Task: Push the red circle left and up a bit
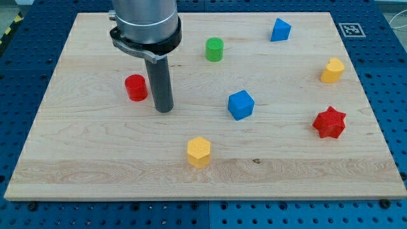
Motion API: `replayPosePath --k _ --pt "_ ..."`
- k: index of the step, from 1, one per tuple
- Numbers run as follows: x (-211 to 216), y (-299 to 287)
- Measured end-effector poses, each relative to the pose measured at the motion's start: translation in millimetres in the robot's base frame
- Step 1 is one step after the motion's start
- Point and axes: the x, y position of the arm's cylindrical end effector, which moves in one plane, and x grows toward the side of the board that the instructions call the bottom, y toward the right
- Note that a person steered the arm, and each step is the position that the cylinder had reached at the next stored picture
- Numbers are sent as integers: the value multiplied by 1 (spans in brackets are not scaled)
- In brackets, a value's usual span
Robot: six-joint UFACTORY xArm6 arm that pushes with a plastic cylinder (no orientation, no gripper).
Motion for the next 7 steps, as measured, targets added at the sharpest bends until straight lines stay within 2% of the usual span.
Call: replayPosePath --k 3,5,7 --pt "-35 -35" --pt "-30 -81" --pt "-36 -98"
